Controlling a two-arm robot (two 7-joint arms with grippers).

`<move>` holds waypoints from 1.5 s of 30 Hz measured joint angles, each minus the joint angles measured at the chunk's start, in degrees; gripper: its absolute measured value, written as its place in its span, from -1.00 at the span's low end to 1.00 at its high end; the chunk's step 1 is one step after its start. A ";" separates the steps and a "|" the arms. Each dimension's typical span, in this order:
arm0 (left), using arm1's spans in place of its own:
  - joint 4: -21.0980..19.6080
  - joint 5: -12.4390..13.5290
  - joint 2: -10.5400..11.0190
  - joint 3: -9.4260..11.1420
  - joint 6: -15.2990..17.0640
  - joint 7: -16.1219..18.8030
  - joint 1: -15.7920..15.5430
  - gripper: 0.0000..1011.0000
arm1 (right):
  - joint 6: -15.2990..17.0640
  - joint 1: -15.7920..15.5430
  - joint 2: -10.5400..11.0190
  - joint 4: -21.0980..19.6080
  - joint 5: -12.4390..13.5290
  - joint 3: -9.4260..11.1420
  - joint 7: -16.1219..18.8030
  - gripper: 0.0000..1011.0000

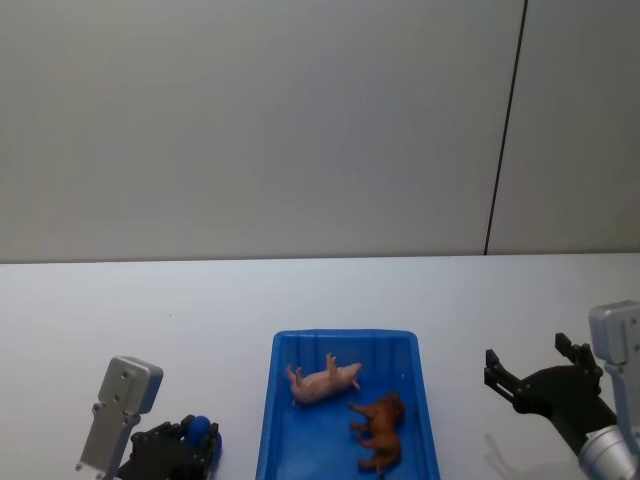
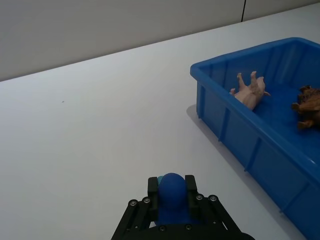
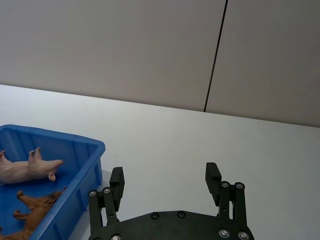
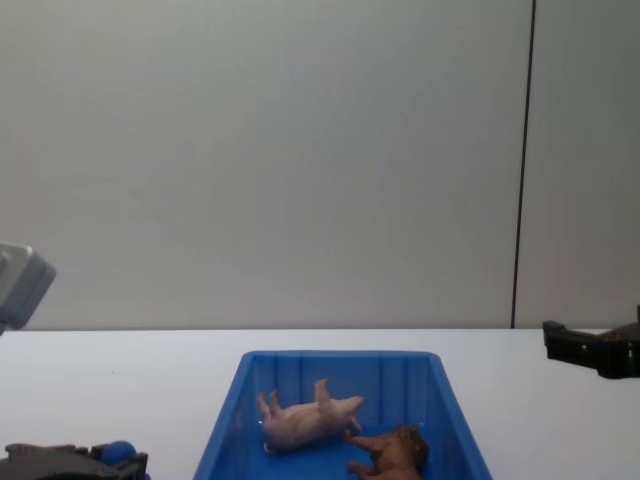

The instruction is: Pick up the two dolls from the table and place them into the box.

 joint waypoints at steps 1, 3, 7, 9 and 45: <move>-0.22 0.11 0.04 -0.07 -0.22 0.00 0.05 -0.38 | 0.00 0.00 0.00 0.00 0.00 0.00 0.00 0.98; -0.72 0.24 0.14 -0.19 -0.63 0.00 0.12 -0.41 | 0.00 0.00 0.00 0.00 0.00 0.00 0.00 0.98; -1.71 0.55 0.37 -0.43 -1.22 0.01 0.22 -0.46 | 0.00 0.00 0.00 0.00 0.00 0.00 0.00 0.98; -2.18 0.66 0.47 -0.54 -1.47 0.01 0.26 -0.48 | 0.00 0.00 0.00 0.00 0.00 0.00 0.00 0.98; -8.89 3.44 -2.32 0.27 -6.66 -13.27 -3.87 0.42 | 0.00 0.00 0.00 0.00 0.00 0.00 0.00 0.98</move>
